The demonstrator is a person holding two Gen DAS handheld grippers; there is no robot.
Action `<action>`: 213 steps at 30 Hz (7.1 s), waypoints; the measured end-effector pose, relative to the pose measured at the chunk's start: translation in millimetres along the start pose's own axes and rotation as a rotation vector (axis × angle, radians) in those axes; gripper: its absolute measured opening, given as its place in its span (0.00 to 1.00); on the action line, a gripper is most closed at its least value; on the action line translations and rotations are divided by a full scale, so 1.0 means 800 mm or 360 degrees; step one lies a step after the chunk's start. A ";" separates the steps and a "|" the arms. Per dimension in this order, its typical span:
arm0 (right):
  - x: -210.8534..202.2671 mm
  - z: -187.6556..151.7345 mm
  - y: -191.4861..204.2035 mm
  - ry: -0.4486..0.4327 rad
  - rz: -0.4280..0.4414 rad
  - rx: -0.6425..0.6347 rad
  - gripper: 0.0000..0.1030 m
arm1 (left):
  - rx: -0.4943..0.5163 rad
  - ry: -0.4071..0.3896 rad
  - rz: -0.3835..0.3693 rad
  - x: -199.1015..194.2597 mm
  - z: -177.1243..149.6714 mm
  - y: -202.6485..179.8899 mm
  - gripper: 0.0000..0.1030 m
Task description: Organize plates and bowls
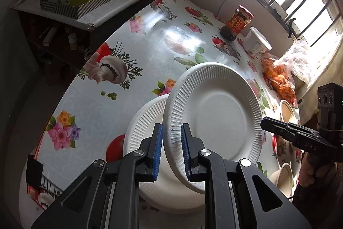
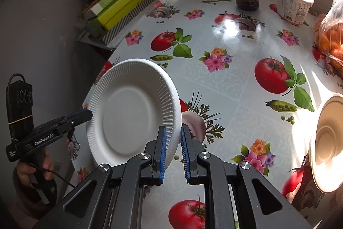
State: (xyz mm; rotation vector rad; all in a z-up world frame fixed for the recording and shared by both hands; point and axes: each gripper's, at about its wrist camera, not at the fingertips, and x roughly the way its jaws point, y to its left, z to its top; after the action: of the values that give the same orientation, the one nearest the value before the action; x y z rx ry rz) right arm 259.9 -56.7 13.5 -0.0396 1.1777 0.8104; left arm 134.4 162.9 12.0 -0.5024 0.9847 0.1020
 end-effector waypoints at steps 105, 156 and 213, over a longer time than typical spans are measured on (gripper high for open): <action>-0.078 -0.080 -0.024 -0.0230 -0.0227 0.0109 0.41 | 0.0385 -0.0020 0.0003 -0.010 -0.049 -0.103 0.45; -0.168 -0.294 -0.118 -0.0550 -0.0414 0.0779 0.17 | 0.1050 0.0537 -0.0563 0.088 -0.125 -0.304 0.45; -0.177 -0.237 -0.196 -0.0523 -0.0508 0.0728 0.30 | 0.0924 0.0444 -0.0568 0.120 -0.093 -0.339 0.33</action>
State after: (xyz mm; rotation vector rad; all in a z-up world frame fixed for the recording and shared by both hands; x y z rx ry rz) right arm 179.4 -327.8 -6.7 0.2677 0.9863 0.2417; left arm 213.5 -123.0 -2.5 -0.1487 1.1220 -0.5740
